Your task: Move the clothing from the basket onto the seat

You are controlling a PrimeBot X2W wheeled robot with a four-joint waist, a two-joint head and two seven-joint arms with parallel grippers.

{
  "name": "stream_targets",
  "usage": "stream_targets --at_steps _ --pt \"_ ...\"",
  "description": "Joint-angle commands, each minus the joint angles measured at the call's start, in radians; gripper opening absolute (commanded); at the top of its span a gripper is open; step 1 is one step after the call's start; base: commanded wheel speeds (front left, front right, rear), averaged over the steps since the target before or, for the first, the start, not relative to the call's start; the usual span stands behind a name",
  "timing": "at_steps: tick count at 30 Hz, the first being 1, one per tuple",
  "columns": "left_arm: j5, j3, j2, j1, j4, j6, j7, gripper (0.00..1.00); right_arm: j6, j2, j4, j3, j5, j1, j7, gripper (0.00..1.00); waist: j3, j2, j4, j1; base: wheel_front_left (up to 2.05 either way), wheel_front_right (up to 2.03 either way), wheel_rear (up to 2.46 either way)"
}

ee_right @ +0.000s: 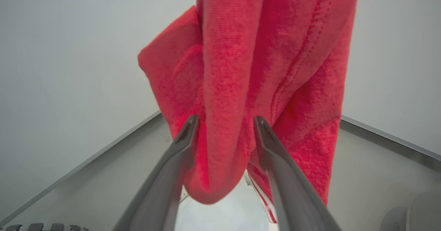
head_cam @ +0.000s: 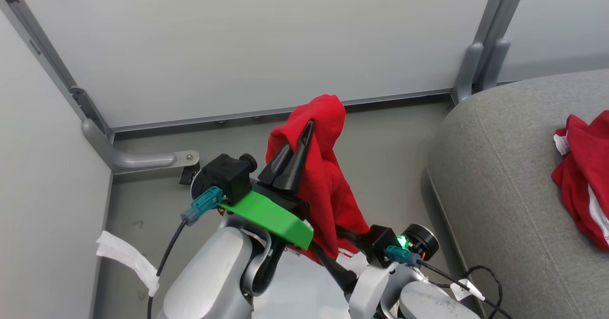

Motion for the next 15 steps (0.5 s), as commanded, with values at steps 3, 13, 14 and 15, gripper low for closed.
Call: stream_targets --at_steps 3,13,14,15 --pt "-0.016 -0.013 0.001 -0.02 -0.002 -0.003 -0.004 0.0 -0.001 -0.004 0.022 0.013 0.028 -0.017 -0.002 0.0 0.002 0.0 0.014 0.0 0.0 0.0 0.0" --pt "-0.02 -0.009 0.001 -0.015 0.002 -0.003 -0.004 0.0 -0.001 -0.004 0.084 0.017 0.066 0.0 -0.002 0.0 0.003 0.0 0.014 0.0 0.0 0.0 0.0" --pt "-0.019 -0.008 0.001 -0.014 0.002 -0.003 -0.004 0.0 -0.001 -0.004 0.086 0.02 0.068 0.0 -0.002 0.0 0.003 0.0 0.012 0.0 0.0 0.0 0.0" --pt "-0.017 -0.006 0.001 -0.013 0.002 -0.003 -0.004 0.0 -0.001 -0.004 0.089 0.021 0.069 0.0 -0.001 0.0 0.003 0.0 0.009 0.0 0.0 0.0 0.0"
